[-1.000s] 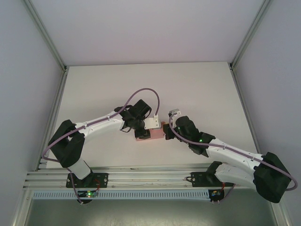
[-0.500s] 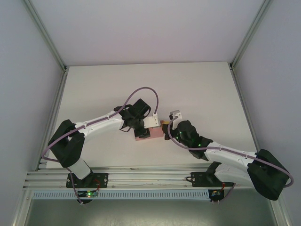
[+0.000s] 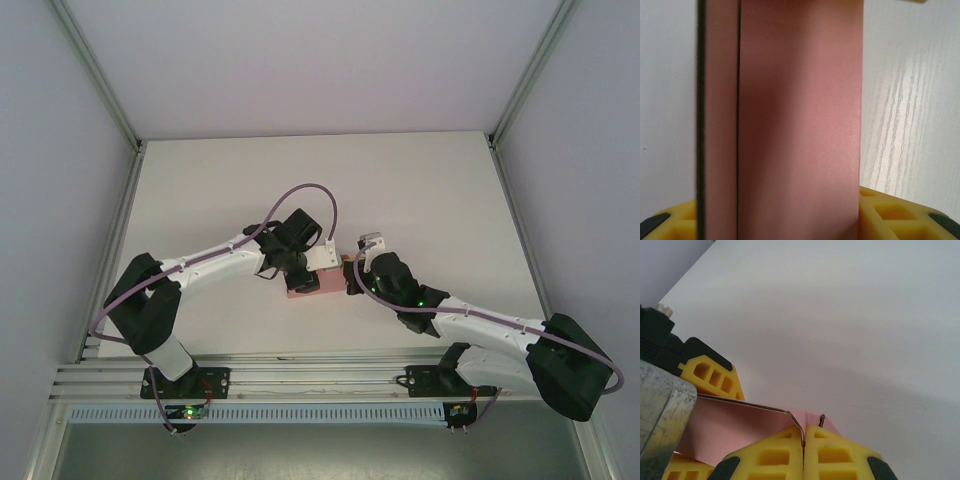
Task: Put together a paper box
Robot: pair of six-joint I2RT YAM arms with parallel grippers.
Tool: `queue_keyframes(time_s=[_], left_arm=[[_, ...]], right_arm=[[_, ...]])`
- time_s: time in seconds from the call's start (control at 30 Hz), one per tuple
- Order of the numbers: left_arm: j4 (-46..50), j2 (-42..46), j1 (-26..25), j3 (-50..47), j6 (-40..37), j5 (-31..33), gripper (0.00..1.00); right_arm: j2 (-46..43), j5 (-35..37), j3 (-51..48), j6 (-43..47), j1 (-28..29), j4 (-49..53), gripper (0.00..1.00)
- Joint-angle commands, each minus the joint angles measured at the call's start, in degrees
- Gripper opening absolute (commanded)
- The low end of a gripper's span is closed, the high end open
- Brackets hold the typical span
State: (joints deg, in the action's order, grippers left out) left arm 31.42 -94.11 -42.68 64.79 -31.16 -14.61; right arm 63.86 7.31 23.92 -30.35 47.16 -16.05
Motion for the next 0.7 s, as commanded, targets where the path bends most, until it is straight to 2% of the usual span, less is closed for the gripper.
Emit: queue_keyframes(time_s=[0.0,0.13,0.4,0.57,0.67], left_arm=[[-3.21,-2.79,-0.86,1.75,0.32,-1.23,0.48],[-2.94,-3.11,-1.14,1.84,-0.18,-1.64,0.47],[-2.9,-2.81,-1.25,1.85,-0.88,-2.09,0.47],[-3.48,-2.25,-1.27,1.55,-1.02,-2.34,0.47],[-2.82,-3.25,-1.35,2.35,-1.02,-2.74,0.47]], right_arm=[[1.36,-7.67,0.61,-5.3,2.54,10.54,0.0],[1.36,-7.13,2.59,-4.99,2.91,12.48,0.0],[-0.48,-1.29,7.8,-2.76,2.93,20.5,0.0],[0.94,-3.39,3.68,-7.42,2.93,15.56,0.0],[1.45,-4.54,6.46,-7.08,3.11,15.42,0.0]])
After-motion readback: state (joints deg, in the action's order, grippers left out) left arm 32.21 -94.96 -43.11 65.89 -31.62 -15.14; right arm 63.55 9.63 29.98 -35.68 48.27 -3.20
